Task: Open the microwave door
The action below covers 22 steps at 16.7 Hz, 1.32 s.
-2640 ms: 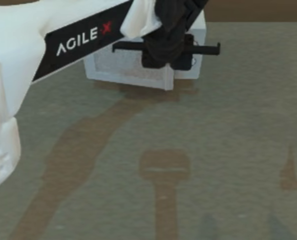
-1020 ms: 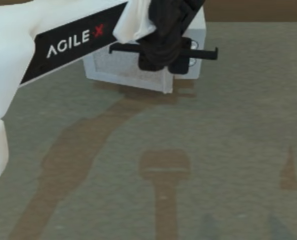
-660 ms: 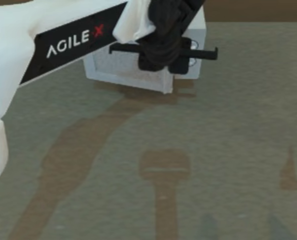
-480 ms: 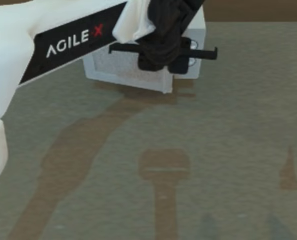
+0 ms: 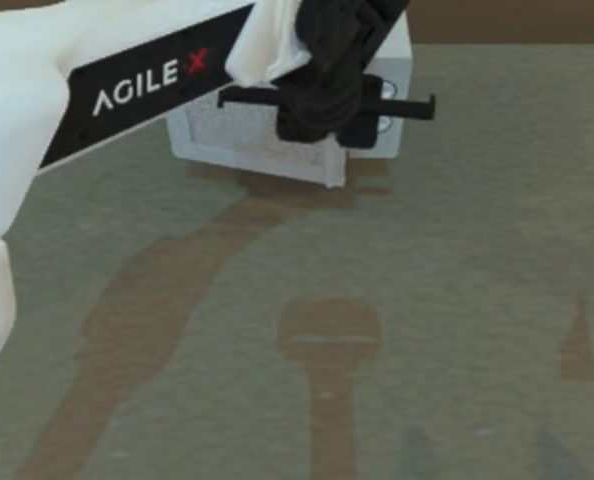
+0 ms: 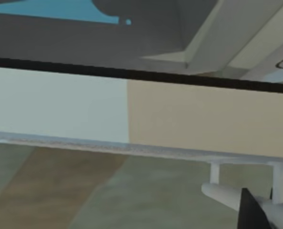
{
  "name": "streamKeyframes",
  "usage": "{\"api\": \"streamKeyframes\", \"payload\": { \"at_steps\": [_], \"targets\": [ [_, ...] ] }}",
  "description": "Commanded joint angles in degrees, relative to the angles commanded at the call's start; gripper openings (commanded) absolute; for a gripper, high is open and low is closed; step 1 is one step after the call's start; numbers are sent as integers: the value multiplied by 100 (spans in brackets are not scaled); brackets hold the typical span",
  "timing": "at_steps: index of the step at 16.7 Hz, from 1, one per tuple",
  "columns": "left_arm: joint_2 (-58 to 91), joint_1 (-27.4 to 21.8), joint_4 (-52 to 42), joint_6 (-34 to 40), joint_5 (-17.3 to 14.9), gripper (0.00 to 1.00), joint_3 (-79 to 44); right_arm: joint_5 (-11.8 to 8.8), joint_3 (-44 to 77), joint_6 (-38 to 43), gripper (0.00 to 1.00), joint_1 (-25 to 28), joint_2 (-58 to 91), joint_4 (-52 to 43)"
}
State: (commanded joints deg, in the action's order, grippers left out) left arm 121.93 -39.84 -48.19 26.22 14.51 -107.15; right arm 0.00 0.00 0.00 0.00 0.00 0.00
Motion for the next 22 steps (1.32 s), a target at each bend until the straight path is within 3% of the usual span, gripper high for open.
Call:
{"api": "streamKeyframes", "payload": {
  "at_steps": [22],
  "targets": [
    [-292,32,237,-306,-151,0,456,0,0,0,100,0,0,0]
  ]
}}
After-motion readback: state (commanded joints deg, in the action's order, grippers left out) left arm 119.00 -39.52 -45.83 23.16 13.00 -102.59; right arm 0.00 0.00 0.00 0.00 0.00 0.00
